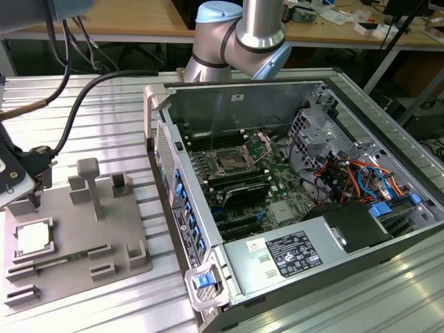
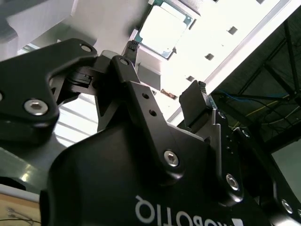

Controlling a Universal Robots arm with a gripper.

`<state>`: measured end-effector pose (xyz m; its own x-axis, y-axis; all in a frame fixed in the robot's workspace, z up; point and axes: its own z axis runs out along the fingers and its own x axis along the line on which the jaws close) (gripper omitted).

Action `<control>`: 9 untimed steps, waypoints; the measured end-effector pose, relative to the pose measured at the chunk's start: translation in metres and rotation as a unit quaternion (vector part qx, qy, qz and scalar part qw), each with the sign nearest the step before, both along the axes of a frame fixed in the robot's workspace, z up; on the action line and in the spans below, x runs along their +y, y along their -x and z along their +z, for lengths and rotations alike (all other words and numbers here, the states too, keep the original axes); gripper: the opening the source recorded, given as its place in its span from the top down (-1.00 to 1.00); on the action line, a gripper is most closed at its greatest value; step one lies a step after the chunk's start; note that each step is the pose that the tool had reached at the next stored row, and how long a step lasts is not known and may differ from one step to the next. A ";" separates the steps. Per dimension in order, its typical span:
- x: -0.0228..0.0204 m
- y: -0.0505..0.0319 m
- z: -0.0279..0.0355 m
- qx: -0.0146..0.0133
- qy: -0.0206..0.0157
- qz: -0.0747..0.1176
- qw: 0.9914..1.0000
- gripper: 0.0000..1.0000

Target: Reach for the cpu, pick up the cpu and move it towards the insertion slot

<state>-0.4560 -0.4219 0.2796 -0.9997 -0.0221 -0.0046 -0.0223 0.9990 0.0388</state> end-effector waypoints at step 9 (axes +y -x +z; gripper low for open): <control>-0.0024 0.0000 -0.0100 0.000 0.000 0.000 1.000 -0.27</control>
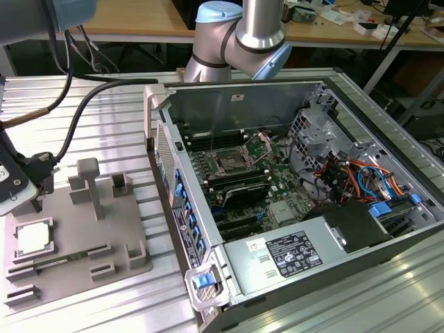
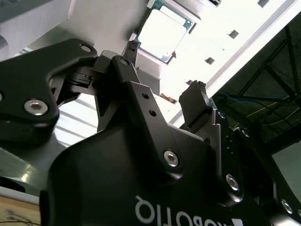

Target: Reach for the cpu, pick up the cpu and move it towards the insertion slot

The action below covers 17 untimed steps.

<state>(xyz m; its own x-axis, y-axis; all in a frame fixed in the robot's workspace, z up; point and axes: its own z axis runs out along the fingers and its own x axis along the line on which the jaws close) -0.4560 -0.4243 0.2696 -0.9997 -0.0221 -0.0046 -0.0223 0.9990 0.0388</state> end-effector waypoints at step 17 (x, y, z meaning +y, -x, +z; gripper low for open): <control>-0.0007 0.0001 -0.0314 0.001 0.000 0.005 1.000 -0.27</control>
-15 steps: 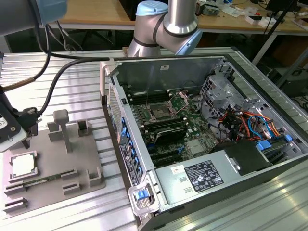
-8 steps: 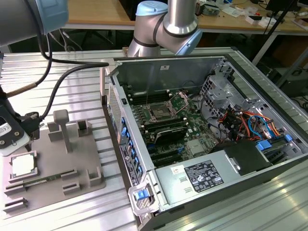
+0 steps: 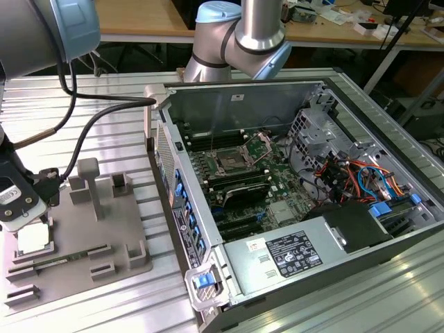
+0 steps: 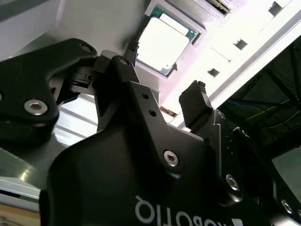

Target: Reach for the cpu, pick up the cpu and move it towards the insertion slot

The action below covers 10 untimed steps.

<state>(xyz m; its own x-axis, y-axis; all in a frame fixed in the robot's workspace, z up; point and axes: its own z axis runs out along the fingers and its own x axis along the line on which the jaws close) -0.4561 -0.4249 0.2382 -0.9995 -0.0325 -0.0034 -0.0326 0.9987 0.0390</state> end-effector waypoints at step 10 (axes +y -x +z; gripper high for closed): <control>-0.0068 0.0000 -0.0147 -0.002 0.000 0.004 1.000 -0.43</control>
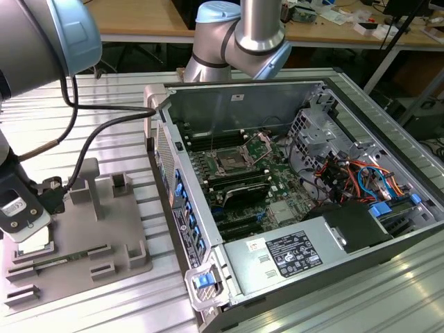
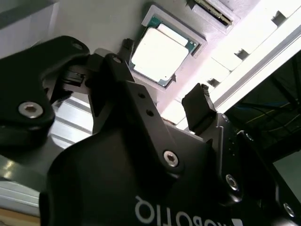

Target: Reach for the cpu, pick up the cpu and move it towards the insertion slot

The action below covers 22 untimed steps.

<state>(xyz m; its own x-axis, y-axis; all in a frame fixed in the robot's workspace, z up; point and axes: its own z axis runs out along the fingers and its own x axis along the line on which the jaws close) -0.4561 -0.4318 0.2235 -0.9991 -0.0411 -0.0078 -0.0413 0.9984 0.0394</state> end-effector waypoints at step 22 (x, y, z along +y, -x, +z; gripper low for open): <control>0.0012 -0.0041 -0.0332 0.004 -0.001 0.005 1.000 -0.43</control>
<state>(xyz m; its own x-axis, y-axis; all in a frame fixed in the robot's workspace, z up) -0.4520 -0.4306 0.1902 -0.9987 -0.0506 0.0006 -0.0506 0.9979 0.0416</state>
